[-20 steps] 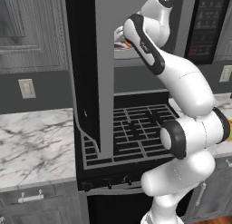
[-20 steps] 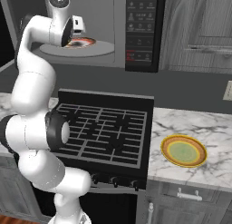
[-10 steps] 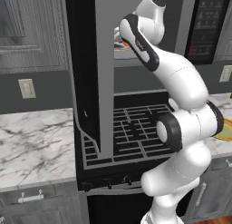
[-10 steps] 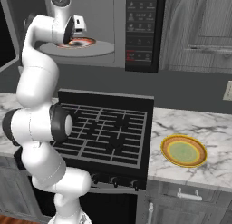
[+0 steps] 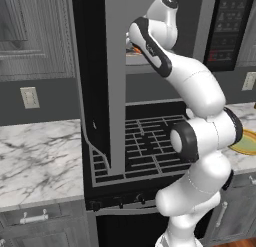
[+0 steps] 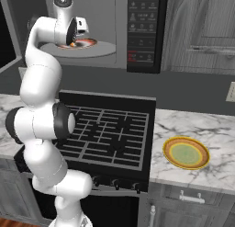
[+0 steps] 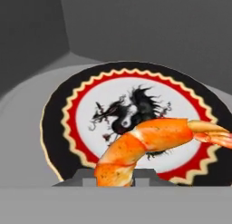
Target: Pick the shrimp from the counter and place it in the microwave. Then turn on the microwave.
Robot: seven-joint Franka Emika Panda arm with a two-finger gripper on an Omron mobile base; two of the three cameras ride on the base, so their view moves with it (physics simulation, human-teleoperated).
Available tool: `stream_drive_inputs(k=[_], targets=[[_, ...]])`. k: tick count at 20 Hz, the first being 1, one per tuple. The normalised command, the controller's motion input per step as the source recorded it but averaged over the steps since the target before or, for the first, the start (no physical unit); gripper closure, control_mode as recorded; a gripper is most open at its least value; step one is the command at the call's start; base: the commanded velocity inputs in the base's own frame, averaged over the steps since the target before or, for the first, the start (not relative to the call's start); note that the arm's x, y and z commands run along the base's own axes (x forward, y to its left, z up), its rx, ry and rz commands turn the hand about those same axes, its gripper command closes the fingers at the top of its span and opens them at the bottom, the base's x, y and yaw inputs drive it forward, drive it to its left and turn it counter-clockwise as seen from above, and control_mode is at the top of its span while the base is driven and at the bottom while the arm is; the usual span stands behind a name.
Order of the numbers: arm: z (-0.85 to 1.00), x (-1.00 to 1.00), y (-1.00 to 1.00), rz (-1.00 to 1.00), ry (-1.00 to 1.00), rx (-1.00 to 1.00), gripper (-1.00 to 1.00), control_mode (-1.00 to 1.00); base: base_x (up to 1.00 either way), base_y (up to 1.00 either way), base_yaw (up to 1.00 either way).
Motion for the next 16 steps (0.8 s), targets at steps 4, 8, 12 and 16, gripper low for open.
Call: stream_drive_inputs(k=[4, 8, 12, 16], targets=[[-0.01, 0.17, 0.03, 0.00, 0.00, -0.01, 1.00, -1.00, 0.00, 0.00, 0.00], [0.00, 0.22, 0.16, 0.00, 0.01, -0.01, -1.00, -1.00, 0.00, 0.00, 0.00], [0.00, 0.22, 0.08, 0.00, 0.01, 0.00, -1.00, -1.00, 0.00, 0.00, 0.00], [0.00, 0.04, 0.00, 0.00, 0.00, -0.01, -1.00, -1.00, 0.00, 0.00, 0.00]])
